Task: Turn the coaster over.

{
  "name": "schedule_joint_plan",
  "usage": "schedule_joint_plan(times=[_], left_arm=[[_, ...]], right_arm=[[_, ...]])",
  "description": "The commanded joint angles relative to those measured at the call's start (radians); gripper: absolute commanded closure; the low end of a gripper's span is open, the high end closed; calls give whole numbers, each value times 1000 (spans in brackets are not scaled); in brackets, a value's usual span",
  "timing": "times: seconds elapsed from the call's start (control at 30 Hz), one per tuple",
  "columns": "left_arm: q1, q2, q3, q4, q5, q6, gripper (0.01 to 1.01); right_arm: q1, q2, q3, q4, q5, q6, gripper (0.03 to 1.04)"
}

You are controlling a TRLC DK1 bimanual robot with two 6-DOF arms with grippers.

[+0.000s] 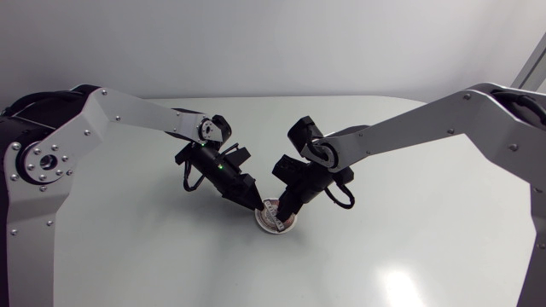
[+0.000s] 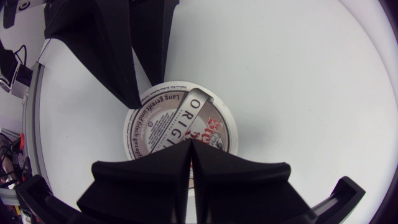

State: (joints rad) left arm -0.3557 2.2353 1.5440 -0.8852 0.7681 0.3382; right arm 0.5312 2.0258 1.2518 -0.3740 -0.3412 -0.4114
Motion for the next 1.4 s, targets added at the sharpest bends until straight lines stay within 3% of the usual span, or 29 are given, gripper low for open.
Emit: schedule_joint_plan(times=[0.0, 0.1, 0.3, 0.77, 1.13, 1.37], left_arm=[[-28, 24, 39, 11, 62, -22, 762], [-34, 34, 50, 15, 68, -31, 803], [-58, 52, 65, 20, 74, -38, 751], [-57, 87, 80, 37, 57, -57, 759], [35, -2, 56, 37, 17, -28, 757], [80, -92, -9, 29, 2, 5, 751]], right_arm=[[10, 25, -55, -5, -4, 0, 1018], [9, 24, -57, -6, -7, 0, 1018], [10, 21, -63, -6, -9, -1, 1018], [13, 13, -66, -11, -9, -3, 1018], [39, 11, -22, -26, -13, 8, 1018], [27, -142, -80, -63, -12, -1, 1018]])
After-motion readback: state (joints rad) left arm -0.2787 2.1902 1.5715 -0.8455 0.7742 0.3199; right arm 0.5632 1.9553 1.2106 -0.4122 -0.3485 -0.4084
